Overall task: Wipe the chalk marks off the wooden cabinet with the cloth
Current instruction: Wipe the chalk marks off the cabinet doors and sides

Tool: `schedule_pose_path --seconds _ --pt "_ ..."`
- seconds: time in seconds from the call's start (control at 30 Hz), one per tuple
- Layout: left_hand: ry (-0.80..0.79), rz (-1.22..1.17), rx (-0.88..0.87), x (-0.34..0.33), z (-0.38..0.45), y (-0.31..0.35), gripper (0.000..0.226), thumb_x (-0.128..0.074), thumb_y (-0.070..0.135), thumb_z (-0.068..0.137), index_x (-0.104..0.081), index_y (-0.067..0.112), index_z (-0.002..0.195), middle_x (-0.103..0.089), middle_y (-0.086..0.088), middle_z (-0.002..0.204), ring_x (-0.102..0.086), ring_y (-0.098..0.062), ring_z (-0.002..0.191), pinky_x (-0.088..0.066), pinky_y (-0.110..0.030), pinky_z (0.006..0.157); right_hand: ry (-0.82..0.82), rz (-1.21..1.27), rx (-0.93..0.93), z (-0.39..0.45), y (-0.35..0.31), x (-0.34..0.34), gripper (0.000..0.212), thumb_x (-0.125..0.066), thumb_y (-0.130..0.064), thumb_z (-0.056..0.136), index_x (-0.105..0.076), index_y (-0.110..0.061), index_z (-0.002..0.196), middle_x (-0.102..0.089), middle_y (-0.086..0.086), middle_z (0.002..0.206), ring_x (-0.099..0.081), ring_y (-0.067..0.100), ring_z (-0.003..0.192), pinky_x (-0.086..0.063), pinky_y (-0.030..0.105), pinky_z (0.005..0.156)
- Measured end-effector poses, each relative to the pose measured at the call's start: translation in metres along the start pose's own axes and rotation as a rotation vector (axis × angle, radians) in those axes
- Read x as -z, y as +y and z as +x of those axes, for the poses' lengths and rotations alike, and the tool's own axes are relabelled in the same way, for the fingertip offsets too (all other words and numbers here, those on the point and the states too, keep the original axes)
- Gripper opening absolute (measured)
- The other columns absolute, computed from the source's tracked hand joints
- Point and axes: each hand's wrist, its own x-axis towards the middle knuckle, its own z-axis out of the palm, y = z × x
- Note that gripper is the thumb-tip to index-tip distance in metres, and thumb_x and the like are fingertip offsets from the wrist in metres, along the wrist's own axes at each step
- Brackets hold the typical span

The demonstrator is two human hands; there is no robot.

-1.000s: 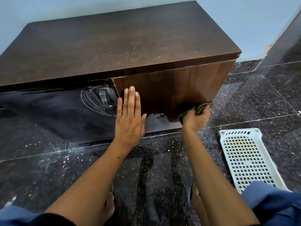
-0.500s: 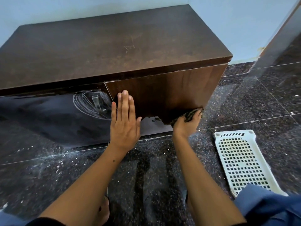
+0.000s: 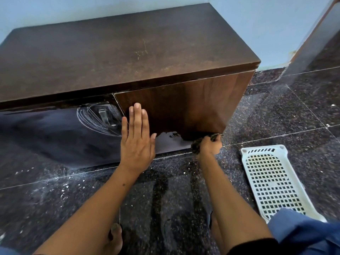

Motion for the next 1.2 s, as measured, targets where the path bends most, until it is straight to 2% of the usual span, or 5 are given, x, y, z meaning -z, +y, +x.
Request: schedule_pose_path --seconds 0.23,0.4,0.6,0.8,1.2 --pt "-0.015 -0.004 -0.001 0.002 0.0 0.0 0.063 -0.027 0.029 0.097 -0.004 -0.006 0.145 0.0 -0.022 0.152 -0.001 -0.03 0.144 -0.001 -0.045 0.118 0.023 -0.039 0.292 -0.01 0.009 -0.007 0.063 -0.045 0.004 0.086 -0.029 -0.006 0.147 -0.026 0.01 0.154 -0.024 0.023 0.142 -0.017 0.025 0.112" --pt "-0.005 -0.003 -0.001 0.004 0.0 0.0 0.063 -0.027 0.028 0.097 -0.005 -0.006 0.145 -0.001 -0.021 0.152 -0.002 -0.03 0.144 -0.001 -0.044 0.118 -0.018 -0.036 -0.112 0.025 0.012 0.003 0.042 -0.043 -0.001 0.086 -0.055 -0.004 0.126 -0.06 0.02 0.124 -0.056 0.034 0.113 -0.044 0.043 0.1" --pt "-0.015 -0.033 0.022 0.003 -0.001 0.003 0.062 -0.026 0.029 0.098 -0.006 -0.006 0.146 -0.001 -0.022 0.153 -0.003 -0.032 0.144 -0.002 -0.046 0.118 0.02 -0.085 0.179 0.022 0.014 0.001 0.059 -0.044 0.001 0.088 -0.032 -0.006 0.145 -0.035 0.012 0.15 -0.031 0.025 0.139 -0.021 0.032 0.115" --pt "-0.024 -0.022 -0.014 0.006 -0.001 -0.002 0.063 -0.027 0.028 0.097 -0.005 -0.006 0.146 0.0 -0.021 0.154 -0.002 -0.031 0.145 -0.003 -0.046 0.118 -0.057 -0.021 -0.143 0.028 0.027 0.002 0.044 -0.04 -0.001 0.086 -0.054 -0.008 0.127 -0.061 0.015 0.118 -0.058 0.03 0.106 -0.046 0.039 0.099" --pt "-0.05 -0.013 -0.009 0.009 -0.002 -0.002 0.063 -0.027 0.028 0.097 -0.006 -0.005 0.147 0.002 -0.02 0.154 -0.001 -0.03 0.145 -0.003 -0.047 0.118 -0.151 0.072 -0.274 0.03 0.035 0.009 0.029 -0.039 -0.001 0.09 -0.057 -0.004 0.112 -0.06 0.014 0.107 -0.057 0.023 0.09 -0.05 0.034 0.081"
